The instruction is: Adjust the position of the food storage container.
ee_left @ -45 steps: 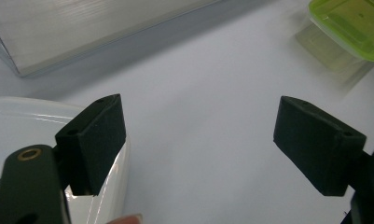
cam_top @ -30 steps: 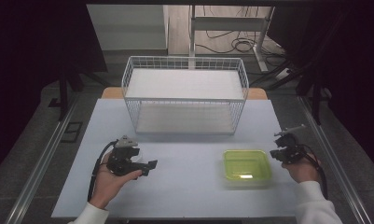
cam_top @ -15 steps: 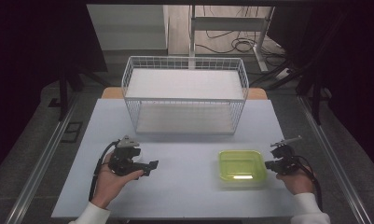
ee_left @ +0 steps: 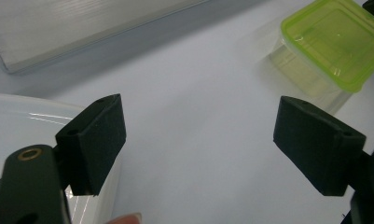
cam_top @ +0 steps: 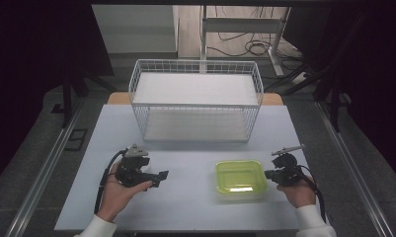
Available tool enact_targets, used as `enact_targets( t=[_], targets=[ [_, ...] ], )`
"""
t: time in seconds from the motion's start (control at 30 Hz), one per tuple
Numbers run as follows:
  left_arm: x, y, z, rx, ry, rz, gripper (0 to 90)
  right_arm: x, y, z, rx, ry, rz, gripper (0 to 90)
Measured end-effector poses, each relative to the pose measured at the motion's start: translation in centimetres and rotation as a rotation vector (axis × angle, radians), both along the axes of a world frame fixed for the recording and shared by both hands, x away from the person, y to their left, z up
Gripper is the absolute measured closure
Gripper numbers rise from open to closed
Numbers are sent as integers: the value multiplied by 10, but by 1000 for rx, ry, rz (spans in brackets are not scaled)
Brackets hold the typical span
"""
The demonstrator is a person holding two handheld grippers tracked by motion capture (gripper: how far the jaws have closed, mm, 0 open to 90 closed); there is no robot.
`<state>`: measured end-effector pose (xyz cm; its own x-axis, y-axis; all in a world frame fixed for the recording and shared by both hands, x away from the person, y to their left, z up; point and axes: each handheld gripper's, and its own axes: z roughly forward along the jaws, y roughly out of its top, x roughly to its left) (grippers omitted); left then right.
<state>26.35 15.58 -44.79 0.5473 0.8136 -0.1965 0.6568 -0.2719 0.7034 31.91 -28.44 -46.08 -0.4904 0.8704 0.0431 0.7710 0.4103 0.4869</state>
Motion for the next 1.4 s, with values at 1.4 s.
enact_targets(
  t=[1.4],
  targets=[
    [-2,2,-5,-25,20,-8,164,-5,77,-7,131,-8,160,884]
  ],
)
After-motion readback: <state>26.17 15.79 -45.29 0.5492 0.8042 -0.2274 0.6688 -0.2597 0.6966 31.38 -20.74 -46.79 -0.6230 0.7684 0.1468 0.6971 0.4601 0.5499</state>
